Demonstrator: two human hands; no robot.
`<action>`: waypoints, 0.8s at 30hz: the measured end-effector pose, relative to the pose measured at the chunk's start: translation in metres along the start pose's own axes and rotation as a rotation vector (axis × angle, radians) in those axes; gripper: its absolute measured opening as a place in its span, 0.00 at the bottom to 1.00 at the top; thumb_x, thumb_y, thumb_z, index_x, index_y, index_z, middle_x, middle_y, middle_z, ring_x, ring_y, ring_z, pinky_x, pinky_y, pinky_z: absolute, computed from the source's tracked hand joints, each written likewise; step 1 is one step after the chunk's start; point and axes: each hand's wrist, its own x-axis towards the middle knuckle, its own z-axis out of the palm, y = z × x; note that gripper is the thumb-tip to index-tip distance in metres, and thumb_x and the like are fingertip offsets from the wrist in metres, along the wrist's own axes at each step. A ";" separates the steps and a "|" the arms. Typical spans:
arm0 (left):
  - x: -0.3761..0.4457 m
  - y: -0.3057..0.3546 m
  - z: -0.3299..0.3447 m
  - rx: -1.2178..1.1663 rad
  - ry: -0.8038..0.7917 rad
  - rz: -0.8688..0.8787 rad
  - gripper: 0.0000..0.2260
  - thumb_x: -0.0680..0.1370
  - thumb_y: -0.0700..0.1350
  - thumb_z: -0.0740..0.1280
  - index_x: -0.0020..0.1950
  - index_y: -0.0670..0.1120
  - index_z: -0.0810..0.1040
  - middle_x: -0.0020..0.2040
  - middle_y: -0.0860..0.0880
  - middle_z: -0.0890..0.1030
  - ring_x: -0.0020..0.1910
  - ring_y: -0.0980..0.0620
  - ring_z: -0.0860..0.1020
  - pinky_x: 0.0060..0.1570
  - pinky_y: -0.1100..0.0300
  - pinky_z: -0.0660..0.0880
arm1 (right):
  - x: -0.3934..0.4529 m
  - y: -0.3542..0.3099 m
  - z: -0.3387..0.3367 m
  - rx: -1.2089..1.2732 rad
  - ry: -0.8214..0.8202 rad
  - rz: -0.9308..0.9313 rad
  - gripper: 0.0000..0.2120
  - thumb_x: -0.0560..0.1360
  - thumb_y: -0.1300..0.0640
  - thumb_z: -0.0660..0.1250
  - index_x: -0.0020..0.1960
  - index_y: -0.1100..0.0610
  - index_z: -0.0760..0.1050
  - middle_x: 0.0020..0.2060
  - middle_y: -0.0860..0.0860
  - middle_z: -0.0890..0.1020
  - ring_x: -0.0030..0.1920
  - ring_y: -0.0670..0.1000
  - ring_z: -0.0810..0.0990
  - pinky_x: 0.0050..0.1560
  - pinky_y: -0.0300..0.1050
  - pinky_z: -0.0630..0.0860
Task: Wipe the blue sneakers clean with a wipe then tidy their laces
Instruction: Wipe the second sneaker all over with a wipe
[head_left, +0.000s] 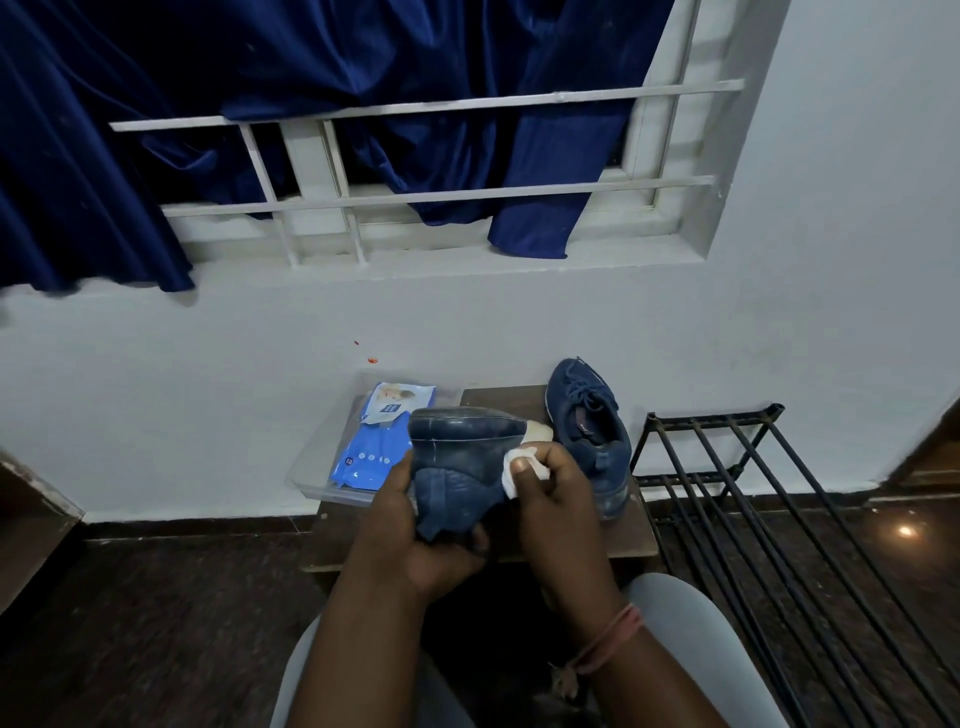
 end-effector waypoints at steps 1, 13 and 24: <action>0.003 -0.001 -0.003 0.061 0.026 -0.017 0.24 0.76 0.59 0.70 0.69 0.50 0.79 0.59 0.45 0.85 0.57 0.43 0.81 0.54 0.52 0.74 | -0.001 0.000 0.000 -0.019 0.014 -0.028 0.06 0.81 0.61 0.65 0.48 0.53 0.78 0.45 0.52 0.84 0.48 0.52 0.82 0.51 0.50 0.79; 0.003 -0.006 -0.003 0.146 0.078 0.402 0.27 0.81 0.63 0.55 0.66 0.46 0.81 0.59 0.41 0.85 0.57 0.39 0.83 0.53 0.48 0.80 | -0.006 0.008 0.007 -0.296 0.079 -0.309 0.04 0.80 0.59 0.68 0.49 0.50 0.77 0.48 0.47 0.77 0.51 0.43 0.77 0.54 0.43 0.74; 0.013 -0.020 -0.019 0.396 0.048 0.423 0.18 0.77 0.62 0.68 0.61 0.53 0.82 0.51 0.49 0.88 0.48 0.47 0.87 0.52 0.46 0.82 | -0.024 0.001 0.015 -0.627 -0.123 -0.686 0.08 0.78 0.60 0.67 0.54 0.52 0.83 0.46 0.48 0.81 0.48 0.44 0.74 0.51 0.35 0.69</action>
